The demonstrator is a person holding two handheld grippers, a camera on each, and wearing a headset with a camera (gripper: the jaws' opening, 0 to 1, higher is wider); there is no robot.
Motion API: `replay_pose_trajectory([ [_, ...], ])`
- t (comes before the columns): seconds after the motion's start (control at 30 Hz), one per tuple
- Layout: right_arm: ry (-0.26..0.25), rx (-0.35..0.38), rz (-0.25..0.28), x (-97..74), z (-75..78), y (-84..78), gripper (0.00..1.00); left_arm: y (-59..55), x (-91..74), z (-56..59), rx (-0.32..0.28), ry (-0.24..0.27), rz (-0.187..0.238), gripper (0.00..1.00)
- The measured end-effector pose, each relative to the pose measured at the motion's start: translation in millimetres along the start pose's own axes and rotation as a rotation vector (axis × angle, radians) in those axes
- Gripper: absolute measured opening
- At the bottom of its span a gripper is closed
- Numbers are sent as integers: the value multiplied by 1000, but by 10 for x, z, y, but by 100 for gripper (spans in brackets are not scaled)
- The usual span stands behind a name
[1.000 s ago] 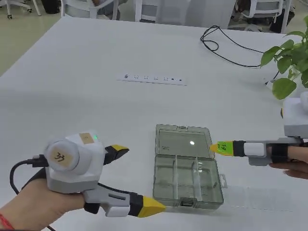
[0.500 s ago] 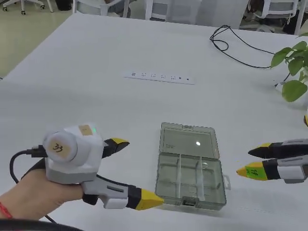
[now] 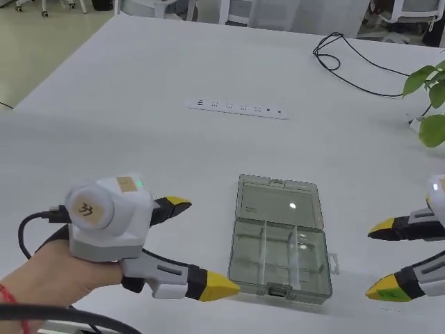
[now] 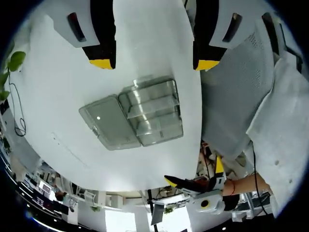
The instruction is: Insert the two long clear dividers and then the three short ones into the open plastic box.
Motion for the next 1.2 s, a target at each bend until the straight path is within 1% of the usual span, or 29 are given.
replay_pose_trajectory([
  [0.07, 10, -34, -22, 56, -6, -28, 65, -2, 0, -3, -2, 1, 1, 100],
  [0.17, 21, -57, -57, 130, 4, -76, 63, -11, 2, -10, -1, 2, -2, 100],
  [0.23, 29, -77, -74, 182, 31, -123, 62, -16, 2, -14, -4, 2, -2, 100],
  [0.27, 31, -85, -81, 240, 77, -183, 61, -18, 2, -16, -5, 3, -1, 100],
  [0.3, 32, -102, -98, 283, 106, -226, 61, -22, 2, -18, -6, 4, -1, 100],
  [0.4, 37, -142, -130, 345, 69, -230, 59, -26, 3, -17, -7, 5, 0, 100],
  [0.5, 38, -169, -151, 429, 110, -291, 56, -37, 11, -20, -8, 3, -2, 100],
  [0.57, 41, -180, -160, 456, 106, -291, 54, -38, 13, -22, -8, 2, -2, 100],
  [0.6, 40, -188, -174, 489, 125, -328, 53, -38, 16, -23, -8, 1, -1, 100],
  [0.7, 48, -190, -187, 553, 154, -368, 52, -41, 24, -28, -9, -1, 0, 100],
  [0.8, 46, -194, -200, 594, 180, -382, 51, -57, 34, -30, -1, -8, -9, 100],
  [1.03, 40, -199, -226, 657, 233, -417, 48, -80, 44, -34, 3, -20, -19, 100],
  [1.2, 35, -206, -230, 691, 235, -421, 47, -85, 54, -48, 0, -21, -18, 100],
])
Point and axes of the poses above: the centre of the closed fingertips' face, and the gripper's own axes: x roughly forward along the fingers, z roughly to its right, y roughly out of its top, the point moved 8 cm from there along -x, roughly backward along the fingers, and after that the axes turned 3 degrees about y, right-handed, at the moved point
